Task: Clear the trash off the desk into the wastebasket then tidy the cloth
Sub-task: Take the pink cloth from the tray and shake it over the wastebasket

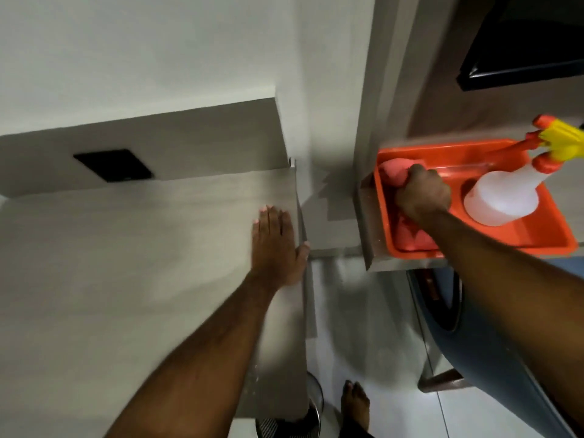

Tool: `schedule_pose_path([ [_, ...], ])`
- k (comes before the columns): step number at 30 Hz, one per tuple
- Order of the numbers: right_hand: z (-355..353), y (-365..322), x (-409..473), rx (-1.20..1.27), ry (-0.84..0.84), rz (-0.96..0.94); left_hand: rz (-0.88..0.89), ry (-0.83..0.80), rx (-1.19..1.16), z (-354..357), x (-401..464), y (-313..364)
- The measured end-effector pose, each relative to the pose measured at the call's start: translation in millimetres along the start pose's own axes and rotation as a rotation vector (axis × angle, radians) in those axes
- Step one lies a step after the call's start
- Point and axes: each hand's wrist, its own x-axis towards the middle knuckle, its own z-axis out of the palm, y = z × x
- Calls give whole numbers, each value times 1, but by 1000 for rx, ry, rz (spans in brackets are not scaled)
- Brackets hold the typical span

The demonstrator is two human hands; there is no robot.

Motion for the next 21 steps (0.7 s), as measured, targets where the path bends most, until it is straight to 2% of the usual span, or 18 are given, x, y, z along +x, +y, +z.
schedule_pose_path([
  [3, -27, -12, -51, 189, 282, -121, 36, 19, -96, -20, -18, 15],
  [6, -34, -15, -143, 415, 432, -274, 103, 231, -237, -31, -83, 30],
  [8, -15, -6, -218, 570, 372, -227, 205, 380, -342, -14, -151, 36],
  [10, 20, 8, -282, 635, 267, -93, 319, 447, -397, 19, -221, 42],
  [12, 75, 27, -337, 623, 207, 2, 406, 478, -370, 71, -283, 37],
  [14, 139, 49, -383, 655, 129, 60, 439, 436, -325, 131, -333, 23],
  [17, 237, 85, -431, 660, -54, 176, 270, 238, -299, 226, -376, -12],
  [18, 269, 96, -442, 637, -112, 202, 144, 133, -333, 258, -384, -25],
  [21, 351, 122, -461, 503, -267, 240, -436, -201, -499, 343, -391, -65],
])
